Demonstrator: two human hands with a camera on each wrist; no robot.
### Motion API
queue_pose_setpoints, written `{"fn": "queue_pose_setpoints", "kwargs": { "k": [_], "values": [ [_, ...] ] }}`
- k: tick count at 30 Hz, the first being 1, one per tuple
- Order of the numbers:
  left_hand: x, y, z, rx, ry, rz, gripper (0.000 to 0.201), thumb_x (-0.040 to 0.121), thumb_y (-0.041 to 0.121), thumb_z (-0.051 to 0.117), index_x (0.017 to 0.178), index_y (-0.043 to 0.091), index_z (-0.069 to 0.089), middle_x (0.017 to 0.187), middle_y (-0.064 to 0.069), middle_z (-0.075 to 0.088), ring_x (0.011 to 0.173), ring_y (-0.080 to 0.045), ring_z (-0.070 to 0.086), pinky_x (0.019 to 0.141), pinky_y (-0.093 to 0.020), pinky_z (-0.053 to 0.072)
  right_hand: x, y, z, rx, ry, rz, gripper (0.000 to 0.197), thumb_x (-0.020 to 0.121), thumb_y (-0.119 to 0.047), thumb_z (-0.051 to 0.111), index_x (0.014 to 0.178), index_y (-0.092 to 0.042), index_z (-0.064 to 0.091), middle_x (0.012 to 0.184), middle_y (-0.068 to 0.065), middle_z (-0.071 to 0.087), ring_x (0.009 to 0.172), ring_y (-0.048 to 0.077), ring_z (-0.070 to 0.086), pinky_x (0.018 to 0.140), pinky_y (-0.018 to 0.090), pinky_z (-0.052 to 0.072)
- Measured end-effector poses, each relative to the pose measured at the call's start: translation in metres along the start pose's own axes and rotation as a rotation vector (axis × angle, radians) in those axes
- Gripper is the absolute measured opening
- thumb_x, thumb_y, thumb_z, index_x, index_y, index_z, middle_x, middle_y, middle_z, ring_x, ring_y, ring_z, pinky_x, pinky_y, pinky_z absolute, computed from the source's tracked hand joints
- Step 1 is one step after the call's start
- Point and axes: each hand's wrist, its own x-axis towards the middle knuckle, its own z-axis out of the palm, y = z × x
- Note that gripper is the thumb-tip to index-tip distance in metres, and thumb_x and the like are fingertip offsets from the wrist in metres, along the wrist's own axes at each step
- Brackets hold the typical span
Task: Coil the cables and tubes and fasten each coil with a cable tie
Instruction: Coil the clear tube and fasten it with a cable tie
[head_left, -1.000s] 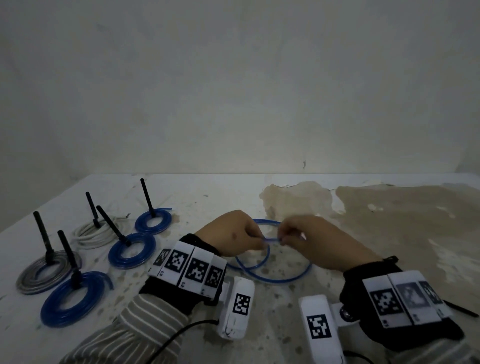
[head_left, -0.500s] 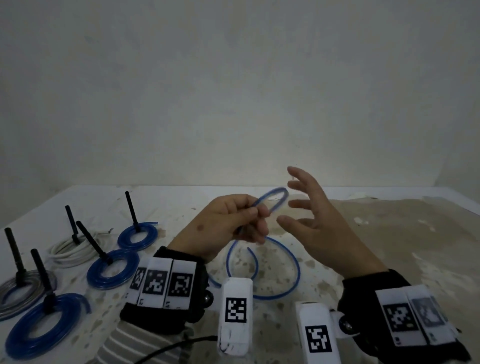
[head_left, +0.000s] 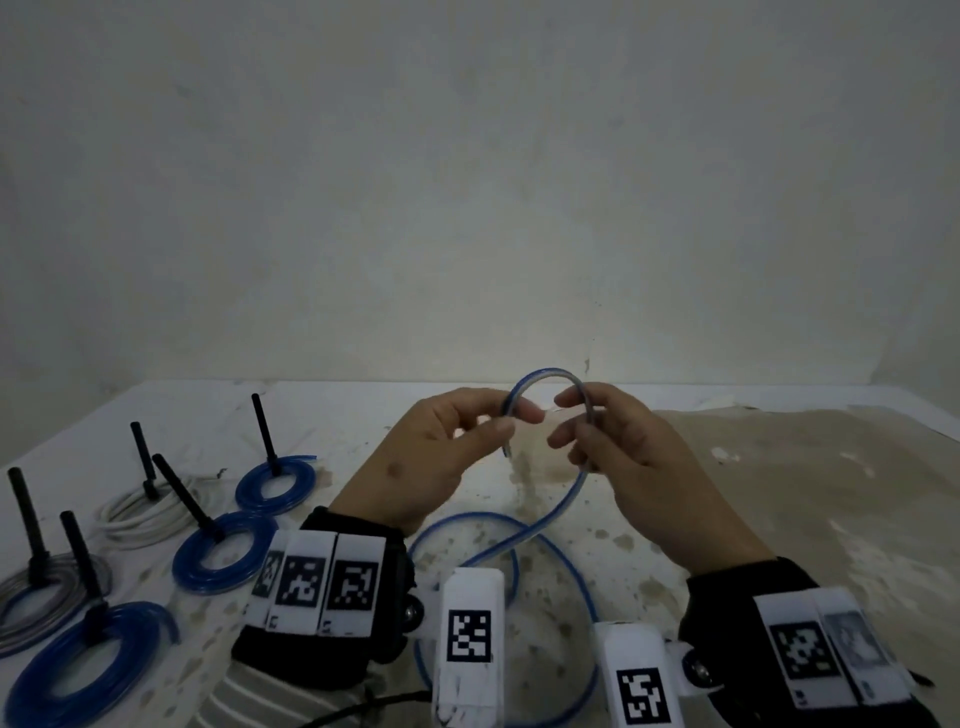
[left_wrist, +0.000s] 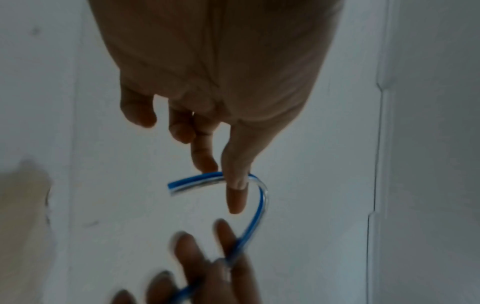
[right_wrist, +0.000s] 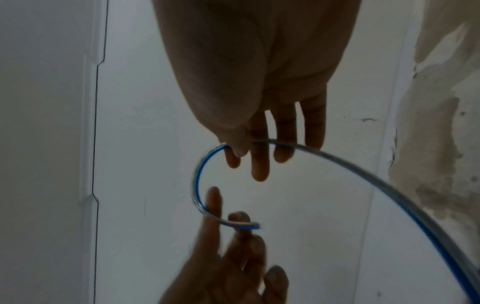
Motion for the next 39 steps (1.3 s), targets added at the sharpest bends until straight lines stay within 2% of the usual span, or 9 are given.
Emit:
{"fn": "queue_pose_setpoints", "kwargs": {
  "k": [6, 9, 11, 16, 20, 22, 29, 34, 39],
  "values": [
    [-0.001, 0.001, 0.01, -0.015, 0.157, -0.025, 0.018, 0.08, -0.007, 0.063, 0.082, 0.011, 0.065, 0.07, -0.003, 0.07, 0.065, -0.009, 0.064, 0.063, -0.02, 0.052, -0.003, -0.01, 0.0, 0.233, -0.02, 0.046, 0.031, 0.094, -0.003, 0.045, 0.103, -0.025, 0.064, 0.085, -0.002, 0.067, 0.067, 0.012, 0.053, 0.074, 0.029, 0.051],
    [0.0, 0.003, 0.011, -0.208, 0.278, -0.042, 0.029, 0.077, -0.008, 0.065, 0.092, 0.013, 0.052, 0.067, -0.013, 0.068, 0.059, -0.017, 0.065, 0.058, -0.025, 0.054, -0.005, -0.009, 0.004, 0.185, -0.094, 0.136, 0.024, 0.092, -0.002, 0.047, 0.096, -0.02, 0.063, 0.093, 0.0, 0.067, 0.069, 0.003, 0.059, 0.074, 0.019, 0.051],
    [-0.001, 0.004, 0.012, -0.209, 0.265, -0.058, 0.036, 0.078, -0.008, 0.064, 0.1, 0.02, 0.055, 0.069, -0.019, 0.067, 0.059, -0.018, 0.064, 0.059, -0.026, 0.054, -0.005, -0.007, 0.005, 0.131, -0.128, 0.145, 0.017, 0.091, -0.002, 0.051, 0.094, -0.012, 0.064, 0.083, 0.002, 0.069, 0.066, 0.004, 0.061, 0.069, 0.017, 0.051],
    [-0.003, 0.007, 0.019, -0.139, 0.182, -0.104, 0.02, 0.083, -0.008, 0.058, 0.084, 0.01, 0.065, 0.059, -0.008, 0.066, 0.057, -0.015, 0.064, 0.056, -0.022, 0.054, -0.005, -0.006, 0.001, 0.099, -0.103, 0.117, 0.014, 0.087, -0.001, 0.058, 0.088, -0.012, 0.066, 0.062, -0.001, 0.067, 0.057, 0.011, 0.057, 0.057, 0.018, 0.049],
    [0.001, 0.005, 0.017, -0.353, 0.29, -0.17, 0.01, 0.084, -0.007, 0.055, 0.081, 0.002, 0.056, 0.062, -0.01, 0.068, 0.055, -0.014, 0.066, 0.054, -0.022, 0.054, -0.007, -0.007, -0.008, 0.345, -0.095, 0.092, 0.03, 0.065, -0.013, 0.072, 0.095, -0.013, 0.067, 0.077, 0.004, 0.072, 0.075, 0.017, 0.067, 0.063, 0.017, 0.049],
    [0.001, 0.005, 0.02, -0.444, 0.3, -0.201, 0.008, 0.085, -0.007, 0.055, 0.082, 0.001, 0.056, 0.06, -0.008, 0.069, 0.055, -0.013, 0.067, 0.054, -0.02, 0.054, -0.006, -0.006, -0.006, 0.353, -0.075, 0.049, 0.026, 0.068, -0.01, 0.069, 0.094, -0.01, 0.069, 0.082, 0.004, 0.074, 0.078, 0.013, 0.068, 0.066, 0.017, 0.05],
    [-0.003, 0.002, 0.037, -0.159, 0.17, -0.278, 0.009, 0.079, 0.01, 0.069, 0.071, 0.01, 0.064, 0.069, -0.009, 0.066, 0.056, -0.011, 0.061, 0.053, -0.021, 0.052, -0.001, -0.001, -0.007, 0.444, 0.2, 0.043, 0.011, 0.065, -0.023, 0.069, 0.071, -0.017, 0.075, 0.063, 0.001, 0.068, 0.056, 0.011, 0.056, 0.058, 0.02, 0.048],
    [-0.007, -0.006, 0.051, 0.111, -0.091, -0.273, 0.017, 0.082, 0.019, 0.068, 0.066, 0.011, 0.069, 0.064, -0.004, 0.066, 0.056, -0.01, 0.06, 0.051, -0.023, 0.048, -0.002, -0.003, -0.004, 0.15, 0.15, 0.052, 0.011, 0.083, -0.011, 0.065, 0.074, -0.013, 0.072, 0.067, 0.003, 0.065, 0.056, 0.008, 0.053, 0.056, 0.02, 0.046],
    [-0.005, -0.004, 0.046, -0.029, -0.029, -0.271, 0.021, 0.086, 0.013, 0.062, 0.066, 0.012, 0.067, 0.056, 0.001, 0.063, 0.048, -0.009, 0.054, 0.049, -0.021, 0.043, -0.005, -0.004, -0.009, 0.316, -0.016, 0.142, 0.023, 0.089, -0.01, 0.053, 0.097, -0.022, 0.071, 0.074, 0.0, 0.065, 0.055, 0.007, 0.042, 0.053, 0.019, 0.037]
  ]
}}
